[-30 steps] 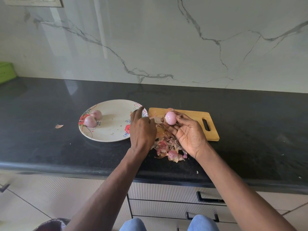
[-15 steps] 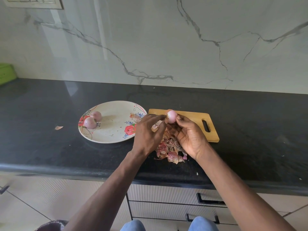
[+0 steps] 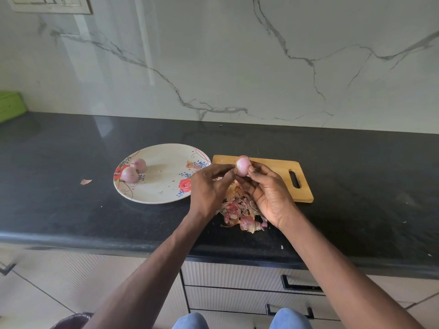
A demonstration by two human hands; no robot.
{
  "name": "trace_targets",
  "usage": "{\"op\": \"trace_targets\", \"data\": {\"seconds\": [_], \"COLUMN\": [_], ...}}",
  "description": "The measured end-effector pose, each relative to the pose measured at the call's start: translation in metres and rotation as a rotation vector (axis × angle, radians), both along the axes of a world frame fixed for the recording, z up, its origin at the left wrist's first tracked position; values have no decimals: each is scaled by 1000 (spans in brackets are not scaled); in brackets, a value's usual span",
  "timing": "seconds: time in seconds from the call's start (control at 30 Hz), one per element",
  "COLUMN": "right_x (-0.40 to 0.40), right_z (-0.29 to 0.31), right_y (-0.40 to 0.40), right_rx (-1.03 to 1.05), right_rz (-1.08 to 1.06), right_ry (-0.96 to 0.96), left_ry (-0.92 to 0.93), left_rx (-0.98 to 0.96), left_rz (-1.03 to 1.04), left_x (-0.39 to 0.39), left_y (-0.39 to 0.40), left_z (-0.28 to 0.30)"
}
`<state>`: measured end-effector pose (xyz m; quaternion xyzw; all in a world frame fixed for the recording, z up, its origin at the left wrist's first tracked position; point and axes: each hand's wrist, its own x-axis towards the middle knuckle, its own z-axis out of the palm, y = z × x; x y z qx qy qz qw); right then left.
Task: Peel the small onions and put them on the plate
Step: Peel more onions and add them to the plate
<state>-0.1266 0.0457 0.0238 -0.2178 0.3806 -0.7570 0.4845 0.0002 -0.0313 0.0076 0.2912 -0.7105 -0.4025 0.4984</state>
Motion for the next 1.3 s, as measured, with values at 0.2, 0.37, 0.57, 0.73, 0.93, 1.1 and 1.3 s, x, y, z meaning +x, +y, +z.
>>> {"op": "trace_targets", "data": {"seconds": [0.2, 0.37, 0.57, 0.73, 0.93, 1.1, 1.3], "right_x": [1, 3, 0, -1, -5, -6, -3], "right_z": [0, 2, 2, -1, -7, -10, -13], "right_y": [-1, 1, 2, 1, -3, -4, -3], "right_rx": [6, -4, -12, 2, 26, 8, 19], "right_rz": [-20, 5, 60, 59, -98, -105, -173], "right_ry": [4, -72, -187, -120, 127, 202, 481], "left_ry": [-35, -59, -95, -267, -67, -4, -6], "left_rx": [20, 21, -4, -96, 28, 56, 53], "left_rz": [49, 120, 229, 250, 120, -57, -107], "left_x": [-2, -4, -4, -4, -2, 0, 0], "left_y": [4, 3, 0, -2, 0, 0, 0], "left_z": [0, 2, 2, -1, 4, 3, 0]}}
